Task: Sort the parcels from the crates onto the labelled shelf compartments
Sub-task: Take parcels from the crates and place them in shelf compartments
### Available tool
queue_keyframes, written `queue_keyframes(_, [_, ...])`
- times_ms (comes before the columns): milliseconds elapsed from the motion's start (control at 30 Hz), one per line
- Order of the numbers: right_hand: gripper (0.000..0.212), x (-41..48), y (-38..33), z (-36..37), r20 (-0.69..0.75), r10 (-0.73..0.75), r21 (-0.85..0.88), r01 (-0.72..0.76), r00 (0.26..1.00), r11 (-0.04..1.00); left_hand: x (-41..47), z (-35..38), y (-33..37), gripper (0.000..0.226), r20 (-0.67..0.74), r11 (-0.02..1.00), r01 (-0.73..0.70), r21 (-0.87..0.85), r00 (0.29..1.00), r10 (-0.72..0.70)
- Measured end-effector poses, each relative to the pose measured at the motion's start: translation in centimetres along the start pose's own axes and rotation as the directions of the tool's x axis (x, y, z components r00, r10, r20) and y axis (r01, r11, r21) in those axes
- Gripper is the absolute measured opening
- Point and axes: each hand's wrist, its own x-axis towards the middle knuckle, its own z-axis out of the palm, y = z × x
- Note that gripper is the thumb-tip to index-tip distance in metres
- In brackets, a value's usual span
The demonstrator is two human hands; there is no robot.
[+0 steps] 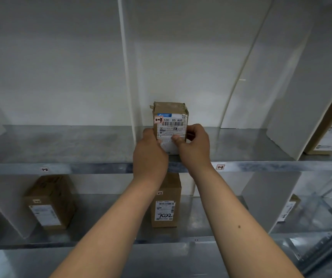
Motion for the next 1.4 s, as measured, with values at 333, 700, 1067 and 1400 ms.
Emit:
queue_keyframes(333, [0.027, 1.1, 0.0, 0.1, 0.044, 0.043, 0.008, -0.043, 0.998, 0.999, 0.5, 0.8, 1.0, 0.016, -0.006, 0.997, 0.07, -0.042, 0.998, -0.07])
queue_keyframes(700, [0.047, 0.4, -0.9, -0.9, 0.085, 0.216, 0.156, -0.227, 0.973, 0.961, 0.0, 0.6, 1.4, 0.029, 0.059, 0.989, 0.14, -0.042, 0.989, -0.138])
queue_keyframes(1067, [0.007, -5.9, -1.7, -3.3, 0.091, 0.18, 0.235, -0.197, 0.979, 0.952, -4.6, -3.1, 2.1, 0.025, 0.104, 0.863, 0.249, -0.44, 0.969, -0.226])
queue_keyframes(1400, [0.019, -12.1, -2.7, 0.7, 0.438, 0.202, 0.419, -0.398, 0.876, 0.816, -9.8, -8.8, -2.9, 0.019, 0.024, 0.848, 0.288, -0.446, 0.95, -0.31])
